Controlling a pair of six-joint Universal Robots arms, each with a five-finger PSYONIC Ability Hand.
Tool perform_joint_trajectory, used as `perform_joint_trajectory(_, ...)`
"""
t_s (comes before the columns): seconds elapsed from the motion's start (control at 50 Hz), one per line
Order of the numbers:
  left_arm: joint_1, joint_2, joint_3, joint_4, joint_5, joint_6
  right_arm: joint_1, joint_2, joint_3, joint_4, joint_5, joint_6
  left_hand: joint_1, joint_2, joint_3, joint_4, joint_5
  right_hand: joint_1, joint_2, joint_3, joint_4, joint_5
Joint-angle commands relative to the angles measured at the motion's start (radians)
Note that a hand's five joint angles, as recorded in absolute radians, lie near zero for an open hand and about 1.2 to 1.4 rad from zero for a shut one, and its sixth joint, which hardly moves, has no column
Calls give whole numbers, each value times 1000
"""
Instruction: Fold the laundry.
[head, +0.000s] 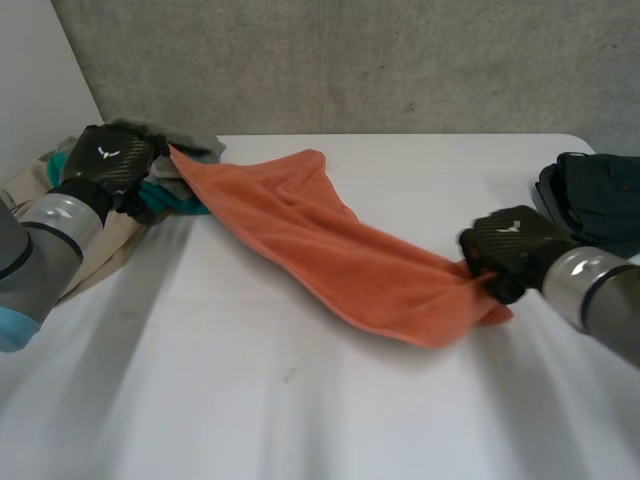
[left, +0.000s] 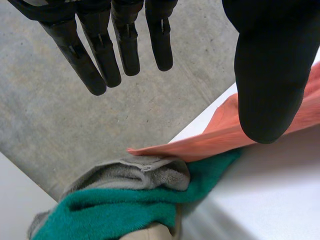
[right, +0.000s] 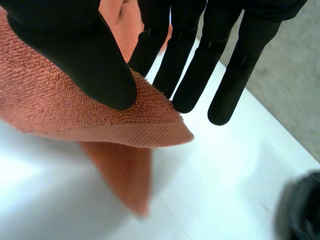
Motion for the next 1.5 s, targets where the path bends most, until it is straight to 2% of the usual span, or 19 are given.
perform_joint_trajectory(0.02, -39, -46, 76, -13, -6, 55, -169, 147, -67, -30, -73, -183, 9, 12, 12, 24, 29, 332, 232, 212, 201, 224)
perform_joint_trajectory(0.04, -43, -52, 86, -16, -6, 61, -174, 159, -79, -30, -73, -184, 6, 9, 9, 21, 26, 189, 89, 69, 58, 81)
perform_joint_trajectory(0.06, -51, -69, 105, -22, -7, 73, -174, 181, -97, -27, -71, -178, 6, 9, 9, 21, 26, -214, -313, -333, -344, -321)
perform_joint_trajectory(0.12, -63, -95, 139, -30, -7, 89, -166, 198, -113, -13, -67, -157, 9, 12, 12, 24, 29, -739, -838, -859, -870, -846)
perform_joint_trajectory(0.14, -72, -113, 164, -35, -7, 101, -156, 195, -117, -1, -57, -132, 9, 12, 12, 24, 29, -827, -927, -947, -958, -935)
perform_joint_trajectory(0.24, -91, -176, 234, -58, -18, 127, -100, 141, -110, 30, -4, -11, 15, 18, 17, 30, 35, -852, -951, -972, -983, -959)
perform_joint_trajectory(0.36, -89, -229, 300, -107, -49, 135, -4, 23, -36, 120, 77, 75, 30, 33, 32, 45, 49, -799, -899, -919, -930, -907)
perform_joint_trajectory(0.44, -86, -235, 308, -121, -53, 124, 38, 25, 45, 125, 107, 74, 30, 33, 32, 45, 49, -770, -869, -890, -901, -877)
perform_joint_trajectory(0.5, -88, -236, 304, -121, -53, 118, 64, 32, 91, 60, 116, 61, 30, 33, 32, 45, 49, -723, -822, -843, -854, -830)
perform_joint_trajectory(0.6, -88, -236, 290, -121, -50, 106, 85, 89, 175, -176, 148, -18, 33, 35, 35, 48, 52, -500, -600, -620, -631, -608)
perform_joint_trajectory(0.66, -88, -232, 279, -121, -46, 104, 85, 129, 189, -267, 166, -60, 33, 35, 35, 48, 52, -523, -622, -643, -654, -630)
perform_joint_trajectory(0.74, -82, -229, 270, -116, -38, 104, 81, 178, 180, -318, 176, -87, 33, 35, 35, 48, 52, -629, -728, -748, -759, -736)
perform_joint_trajectory(0.94, -60, -218, 267, -112, -32, 93, 53, 264, 139, -398, 174, -100, 30, 33, 32, 45, 49, -567, -667, -687, -698, -675)
perform_joint_trajectory(1.0, -57, -215, 261, -110, -32, 89, 42, 275, 133, -413, 173, -104, 30, 33, 32, 45, 49, -181, -281, -301, -312, -289)
perform_joint_trajectory(1.04, -56, -213, 256, -110, -30, 89, 35, 264, 137, -459, 167, -98, 30, 33, 32, 45, 49, 329, 229, 209, 198, 221)
perform_joint_trajectory(1.14, -63, -212, 251, -110, -33, 87, 50, 181, 148, -533, 153, -54, 30, 33, 32, 45, 49, 332, 232, 212, 201, 224)
perform_joint_trajectory(1.2, -75, -210, 254, -107, -38, 81, 91, 88, 107, -505, 119, -22, 18, 21, 20, 33, 38, 332, 232, 212, 201, 224)
perform_joint_trajectory(1.28, -92, -215, 262, -105, -49, 69, 130, -12, -10, -328, 79, 41, -5, -3, -3, 10, 14, 332, 232, 212, 201, 224)
perform_joint_trajectory(1.5, -173, -249, 278, -144, -69, -28, 242, -104, -367, 22, 21, 199, -70, -67, -68, -55, -50, 332, 232, 212, 201, 224)
